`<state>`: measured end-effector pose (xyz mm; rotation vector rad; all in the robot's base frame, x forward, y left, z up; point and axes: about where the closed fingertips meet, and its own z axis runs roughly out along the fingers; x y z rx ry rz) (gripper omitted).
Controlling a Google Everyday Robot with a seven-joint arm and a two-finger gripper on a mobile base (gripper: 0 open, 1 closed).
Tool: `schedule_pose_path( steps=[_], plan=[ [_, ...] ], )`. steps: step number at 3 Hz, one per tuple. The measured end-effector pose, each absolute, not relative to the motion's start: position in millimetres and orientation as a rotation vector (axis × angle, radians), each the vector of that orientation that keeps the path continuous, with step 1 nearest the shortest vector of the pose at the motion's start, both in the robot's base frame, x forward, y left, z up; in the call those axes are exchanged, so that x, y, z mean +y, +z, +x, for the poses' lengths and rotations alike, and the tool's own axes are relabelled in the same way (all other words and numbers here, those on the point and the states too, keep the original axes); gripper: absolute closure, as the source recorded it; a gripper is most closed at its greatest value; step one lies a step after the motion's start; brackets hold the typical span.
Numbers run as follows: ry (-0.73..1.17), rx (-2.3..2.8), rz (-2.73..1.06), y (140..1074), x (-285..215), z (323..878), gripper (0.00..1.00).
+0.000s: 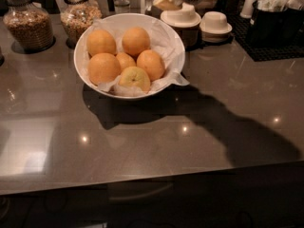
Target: Pick orange from white bowl
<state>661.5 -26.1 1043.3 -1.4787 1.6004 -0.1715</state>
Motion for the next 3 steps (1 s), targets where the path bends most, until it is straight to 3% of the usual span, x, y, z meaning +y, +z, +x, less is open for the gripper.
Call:
schedule_pose_path(
  steps=[1, 3],
  plan=[
    [-0.008, 1.544, -1.513, 1065, -73, 630, 1.00],
    [0.027, 1.472, -1.538, 1093, -89, 607, 0.58]
  ],
)
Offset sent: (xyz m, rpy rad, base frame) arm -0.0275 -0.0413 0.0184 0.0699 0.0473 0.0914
